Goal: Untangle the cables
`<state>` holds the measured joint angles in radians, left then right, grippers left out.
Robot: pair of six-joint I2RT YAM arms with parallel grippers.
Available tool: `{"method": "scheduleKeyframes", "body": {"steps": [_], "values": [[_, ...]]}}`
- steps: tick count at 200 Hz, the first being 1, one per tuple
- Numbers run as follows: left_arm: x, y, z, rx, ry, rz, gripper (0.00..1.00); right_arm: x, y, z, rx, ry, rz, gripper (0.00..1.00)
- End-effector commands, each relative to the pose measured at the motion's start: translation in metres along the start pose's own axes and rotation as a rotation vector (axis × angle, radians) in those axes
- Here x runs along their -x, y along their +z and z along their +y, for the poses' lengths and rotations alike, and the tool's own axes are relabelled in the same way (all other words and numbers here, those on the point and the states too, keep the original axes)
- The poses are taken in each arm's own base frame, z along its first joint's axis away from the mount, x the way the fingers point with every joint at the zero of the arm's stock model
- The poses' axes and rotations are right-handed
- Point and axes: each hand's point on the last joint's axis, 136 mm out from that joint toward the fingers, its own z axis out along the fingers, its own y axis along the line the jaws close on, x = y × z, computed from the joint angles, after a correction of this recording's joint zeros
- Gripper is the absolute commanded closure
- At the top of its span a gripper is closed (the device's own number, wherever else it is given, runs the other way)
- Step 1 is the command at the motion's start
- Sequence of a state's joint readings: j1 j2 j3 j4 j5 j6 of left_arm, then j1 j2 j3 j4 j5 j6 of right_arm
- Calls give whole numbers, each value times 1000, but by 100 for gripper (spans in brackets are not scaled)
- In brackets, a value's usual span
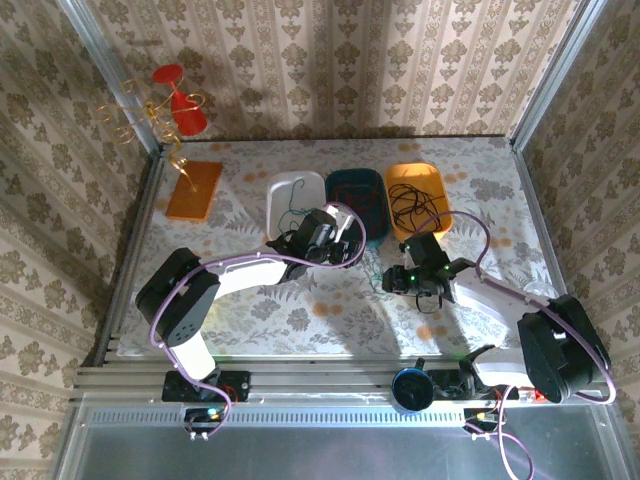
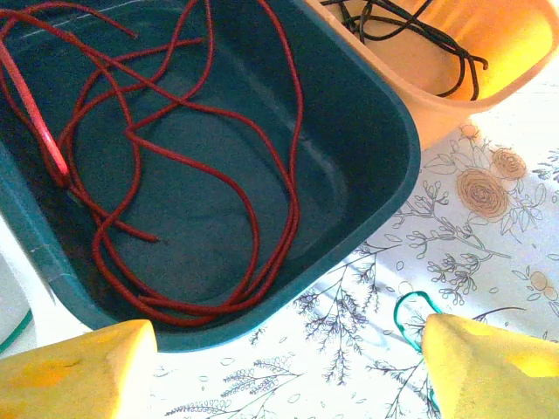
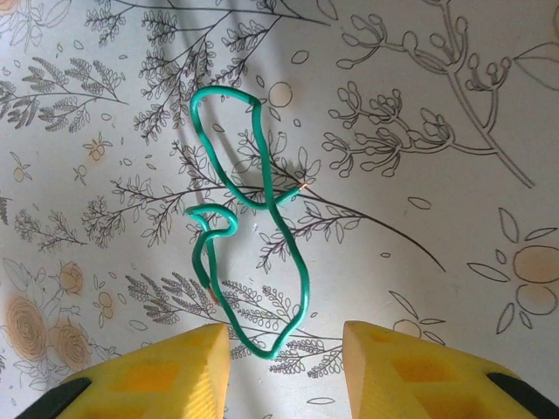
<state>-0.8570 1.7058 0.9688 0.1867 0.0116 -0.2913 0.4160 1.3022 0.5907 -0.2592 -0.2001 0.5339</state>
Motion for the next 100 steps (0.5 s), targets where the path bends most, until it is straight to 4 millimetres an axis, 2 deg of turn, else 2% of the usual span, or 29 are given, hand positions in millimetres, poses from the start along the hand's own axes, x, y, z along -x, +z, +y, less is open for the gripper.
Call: {"method": "scheduleKeyframes", "body": {"steps": [1,67,91,100], "values": [[10,-1,-1,3,0,-23,19,-10,6,2,26,-15,39,60],[11,-2,0,7,-1,-22,19,-13,17,-6,-6,0,56,60],[11,-2,0,7,1,-23,19,-12,17,-11,-40,14,56,60],[11,-3,0,8,1,-22,19,-17,23,-17,-76,22,84,60]]}}
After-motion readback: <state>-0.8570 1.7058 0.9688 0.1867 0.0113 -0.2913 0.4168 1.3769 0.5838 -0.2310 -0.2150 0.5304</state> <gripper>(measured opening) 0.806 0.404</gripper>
